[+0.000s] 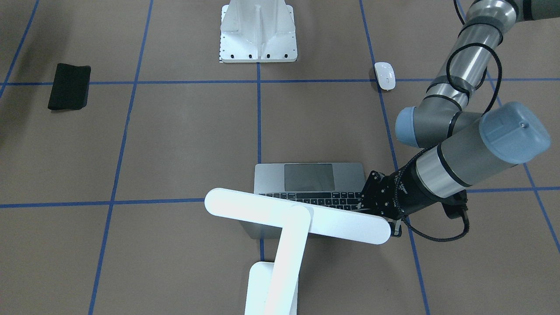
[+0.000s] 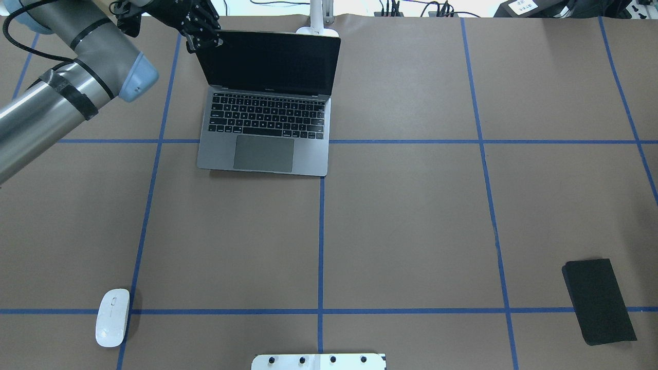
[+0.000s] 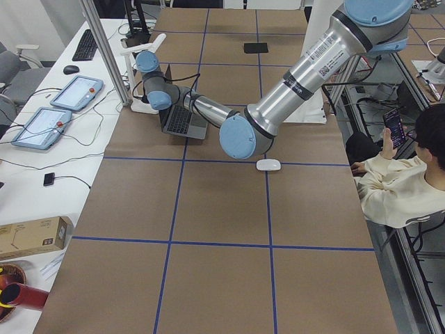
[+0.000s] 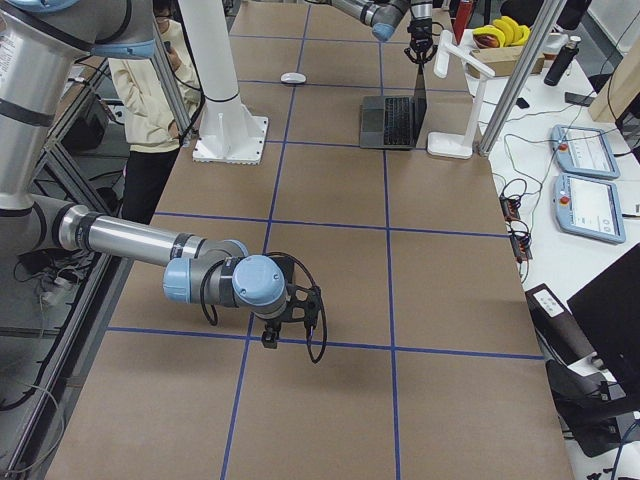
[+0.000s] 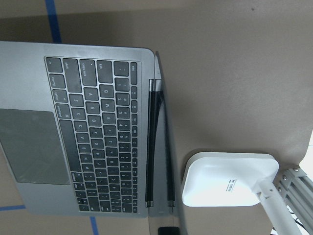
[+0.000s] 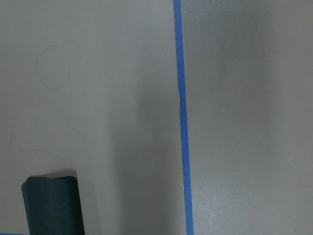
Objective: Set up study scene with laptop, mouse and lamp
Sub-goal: 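Open the left gripper and raise the left arm away from the laptop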
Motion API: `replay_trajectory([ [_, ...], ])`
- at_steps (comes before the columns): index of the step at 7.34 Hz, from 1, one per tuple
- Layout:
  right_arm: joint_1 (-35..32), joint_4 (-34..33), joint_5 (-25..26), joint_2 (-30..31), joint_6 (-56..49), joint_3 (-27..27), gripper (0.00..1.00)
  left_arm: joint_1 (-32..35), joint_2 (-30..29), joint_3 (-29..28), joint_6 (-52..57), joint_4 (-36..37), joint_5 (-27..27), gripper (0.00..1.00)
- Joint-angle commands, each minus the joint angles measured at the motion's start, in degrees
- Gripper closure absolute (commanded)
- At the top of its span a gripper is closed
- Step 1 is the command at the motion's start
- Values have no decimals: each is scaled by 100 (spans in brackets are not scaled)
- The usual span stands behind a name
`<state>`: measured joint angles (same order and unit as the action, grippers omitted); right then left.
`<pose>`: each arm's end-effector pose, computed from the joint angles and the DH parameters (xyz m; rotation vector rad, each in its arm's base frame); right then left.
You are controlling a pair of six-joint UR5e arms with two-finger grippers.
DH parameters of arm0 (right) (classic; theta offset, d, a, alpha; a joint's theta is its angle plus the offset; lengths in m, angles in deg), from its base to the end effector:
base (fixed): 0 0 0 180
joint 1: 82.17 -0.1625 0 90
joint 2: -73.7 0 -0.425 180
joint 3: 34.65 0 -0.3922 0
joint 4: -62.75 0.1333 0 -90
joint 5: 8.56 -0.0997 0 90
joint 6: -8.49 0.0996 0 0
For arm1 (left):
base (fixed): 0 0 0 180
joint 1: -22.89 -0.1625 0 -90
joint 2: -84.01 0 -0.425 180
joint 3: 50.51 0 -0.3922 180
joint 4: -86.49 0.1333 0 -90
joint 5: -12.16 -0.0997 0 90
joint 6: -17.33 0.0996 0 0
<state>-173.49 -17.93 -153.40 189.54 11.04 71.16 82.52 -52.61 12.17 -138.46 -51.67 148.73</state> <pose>0.0588 -0.2987 0.6719 -0.0217 -0.9572 0.0682 0.3420 -0.7042 0.2589 -0.8436 1.1661 -1.3715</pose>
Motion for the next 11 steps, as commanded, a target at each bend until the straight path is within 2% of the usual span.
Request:
replay_trajectory([
  [1, 0, 0, 0, 0, 0, -7, 0, -74, 3, -386, 48, -499, -445, 100],
  [3, 0, -9, 0, 0, 0, -16, 0, -101, 12, -415, 485, -659, -526, 100],
  [4, 9, -17, -9, -8, 0, -16, 0, -101, 47, -415, 540, -651, -526, 38],
  [5, 9, -9, -9, -17, 0, -77, 0, -75, 73, -380, 750, -651, -509, 0],
  [6, 9, -9, -9, -69, 9, -199, 0, -31, 126, -258, 987, -651, -500, 0],
  [7, 9, -9, 0, -122, 0, -261, 0, 48, 396, 109, 1224, -634, -465, 0],
  [9, 9, -18, 61, -271, 9, -402, 0, 468, 1011, 813, 1882, -625, 77, 0],
  [11, 9, -9, 262, -403, 35, -438, 0, 1039, 1242, 965, 2655, -607, 657, 0],
])
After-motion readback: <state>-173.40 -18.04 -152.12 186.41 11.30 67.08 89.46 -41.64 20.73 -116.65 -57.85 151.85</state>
